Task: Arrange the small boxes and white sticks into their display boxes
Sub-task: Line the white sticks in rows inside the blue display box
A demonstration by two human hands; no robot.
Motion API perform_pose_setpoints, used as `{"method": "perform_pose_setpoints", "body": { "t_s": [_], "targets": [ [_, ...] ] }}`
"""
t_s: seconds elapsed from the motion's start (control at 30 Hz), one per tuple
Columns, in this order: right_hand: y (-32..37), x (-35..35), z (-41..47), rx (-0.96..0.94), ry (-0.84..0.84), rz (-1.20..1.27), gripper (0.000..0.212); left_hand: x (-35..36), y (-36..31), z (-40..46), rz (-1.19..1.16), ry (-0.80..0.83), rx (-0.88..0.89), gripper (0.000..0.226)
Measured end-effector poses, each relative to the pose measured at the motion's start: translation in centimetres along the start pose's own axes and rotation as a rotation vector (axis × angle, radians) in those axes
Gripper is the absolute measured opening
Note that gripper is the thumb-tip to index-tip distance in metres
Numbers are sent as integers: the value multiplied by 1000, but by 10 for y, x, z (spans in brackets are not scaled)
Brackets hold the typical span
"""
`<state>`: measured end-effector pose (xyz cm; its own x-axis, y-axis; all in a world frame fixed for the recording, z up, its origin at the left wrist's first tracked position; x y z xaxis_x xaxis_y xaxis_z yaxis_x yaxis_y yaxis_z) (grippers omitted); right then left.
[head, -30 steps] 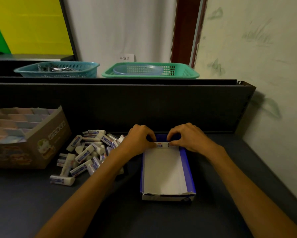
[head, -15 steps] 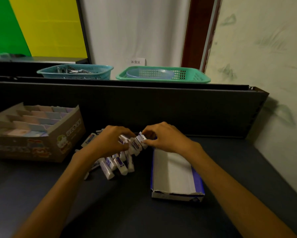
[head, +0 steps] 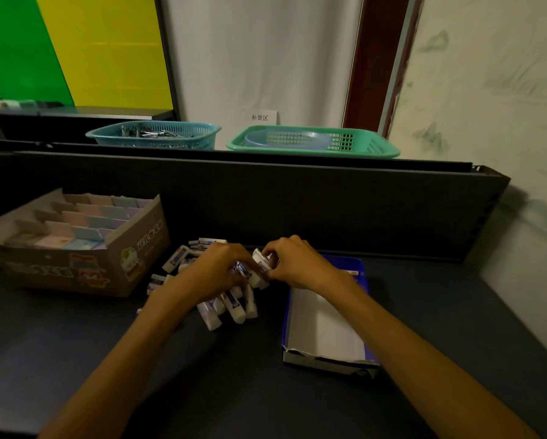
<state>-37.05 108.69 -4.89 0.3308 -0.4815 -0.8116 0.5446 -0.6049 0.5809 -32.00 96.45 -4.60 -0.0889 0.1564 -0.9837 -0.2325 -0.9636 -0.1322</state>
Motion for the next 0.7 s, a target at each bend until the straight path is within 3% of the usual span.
{"method": "perform_pose_setpoints", "body": {
  "t_s": [0.27,0.5,0.7],
  "targets": [
    [1,3,2,-3,11,-8,32,-5,0,-2,-45,-43,-11,27],
    [0,-19,-4,2,-54,176,33,-17,0,-4,-111,-139,-24,23],
    [-11,-69,-31,-53,-133,346,40,-38,-20,0,-392,-247,-28,28]
  ]
}}
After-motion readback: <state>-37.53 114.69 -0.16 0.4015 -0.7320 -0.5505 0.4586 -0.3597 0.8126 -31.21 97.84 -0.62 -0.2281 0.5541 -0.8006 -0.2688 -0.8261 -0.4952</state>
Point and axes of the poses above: each hand's wrist, its own z-axis towards the middle knuckle, its own x-axis out of the palm, y = z × x, the point moved 6 cm from there along z, towards the middle knuckle, and after that the axes turned 8 degrees about z, right-handed, at the moved point
